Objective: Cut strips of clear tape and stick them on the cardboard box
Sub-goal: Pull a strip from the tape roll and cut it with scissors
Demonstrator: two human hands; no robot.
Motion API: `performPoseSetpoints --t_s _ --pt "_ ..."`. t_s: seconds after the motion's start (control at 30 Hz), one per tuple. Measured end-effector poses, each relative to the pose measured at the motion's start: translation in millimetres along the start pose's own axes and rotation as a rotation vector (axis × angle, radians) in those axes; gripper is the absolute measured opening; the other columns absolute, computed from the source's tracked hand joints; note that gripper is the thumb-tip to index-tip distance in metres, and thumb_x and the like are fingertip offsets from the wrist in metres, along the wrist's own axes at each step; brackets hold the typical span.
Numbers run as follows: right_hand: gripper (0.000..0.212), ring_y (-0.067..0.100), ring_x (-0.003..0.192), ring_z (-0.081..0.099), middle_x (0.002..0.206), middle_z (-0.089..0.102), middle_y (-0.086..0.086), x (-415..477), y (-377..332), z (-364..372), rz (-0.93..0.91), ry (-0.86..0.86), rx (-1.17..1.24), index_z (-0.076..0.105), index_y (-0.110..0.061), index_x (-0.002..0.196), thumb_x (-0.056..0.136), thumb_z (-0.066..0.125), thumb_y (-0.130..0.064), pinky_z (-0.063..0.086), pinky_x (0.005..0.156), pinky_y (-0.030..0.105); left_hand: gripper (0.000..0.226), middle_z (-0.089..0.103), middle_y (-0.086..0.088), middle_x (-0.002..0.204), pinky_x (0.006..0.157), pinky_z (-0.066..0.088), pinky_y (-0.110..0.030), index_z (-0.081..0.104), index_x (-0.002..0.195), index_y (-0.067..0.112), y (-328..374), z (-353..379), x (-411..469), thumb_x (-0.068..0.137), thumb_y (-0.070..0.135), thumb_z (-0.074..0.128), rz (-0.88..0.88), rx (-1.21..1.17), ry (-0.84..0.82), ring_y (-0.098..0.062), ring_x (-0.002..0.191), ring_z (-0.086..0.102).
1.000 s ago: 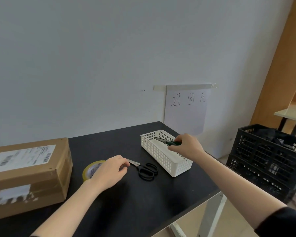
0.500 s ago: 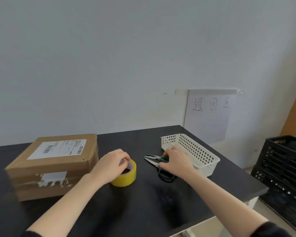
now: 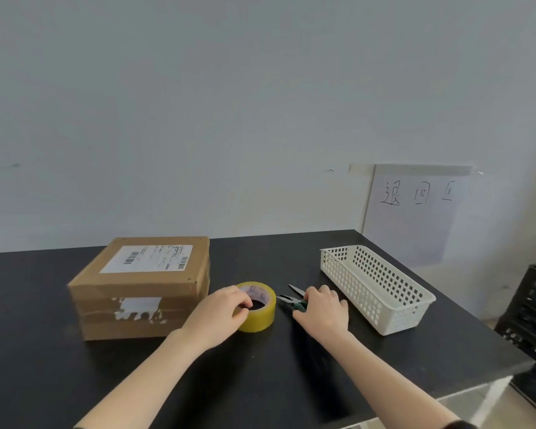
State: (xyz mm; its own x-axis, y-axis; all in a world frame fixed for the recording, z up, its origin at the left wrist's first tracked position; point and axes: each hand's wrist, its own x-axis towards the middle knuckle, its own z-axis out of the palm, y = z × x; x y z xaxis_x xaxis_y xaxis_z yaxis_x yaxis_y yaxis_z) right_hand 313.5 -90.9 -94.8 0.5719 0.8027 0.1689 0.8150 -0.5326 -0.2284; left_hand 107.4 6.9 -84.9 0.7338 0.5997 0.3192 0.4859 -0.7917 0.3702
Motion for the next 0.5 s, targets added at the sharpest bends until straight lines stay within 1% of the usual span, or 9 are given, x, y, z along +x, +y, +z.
performPoseSetpoints --t_s 0.13,0.33,0.5 --pt "0.044 0.024 0.118 0.048 0.122 0.052 0.003 -3 -9 5 0.029 -0.014 -0.007 0.053 -0.021 0.122 0.086 0.057 -0.047 0.038 0.098 0.041 0.023 0.058 0.015 0.117 0.088 0.048 -0.016 0.064 0.116 0.030 -3 2 -1 0.094 0.028 0.056 0.008 0.019 -0.002 0.000 0.104 0.053" --pt "0.051 0.025 0.118 0.046 0.123 0.051 0.004 -5 -21 7 0.020 -0.038 -0.063 0.053 -0.016 0.126 0.087 0.056 -0.048 0.038 0.098 0.041 0.024 0.055 0.013 0.127 0.093 0.048 -0.017 0.062 0.116 0.030 -6 5 -1 0.092 0.030 0.060 0.018 0.101 -0.022 -0.004 0.114 0.052" --pt "0.049 0.026 0.117 0.046 0.123 0.052 0.006 -2 -25 2 -0.014 -0.152 -0.063 0.058 -0.014 0.120 0.084 0.060 -0.048 0.043 0.095 0.038 0.023 0.056 0.011 0.128 0.090 0.046 -0.015 0.061 0.115 0.030 -5 6 0 0.092 0.029 0.061 0.046 0.165 -0.024 -0.006 0.114 0.053"
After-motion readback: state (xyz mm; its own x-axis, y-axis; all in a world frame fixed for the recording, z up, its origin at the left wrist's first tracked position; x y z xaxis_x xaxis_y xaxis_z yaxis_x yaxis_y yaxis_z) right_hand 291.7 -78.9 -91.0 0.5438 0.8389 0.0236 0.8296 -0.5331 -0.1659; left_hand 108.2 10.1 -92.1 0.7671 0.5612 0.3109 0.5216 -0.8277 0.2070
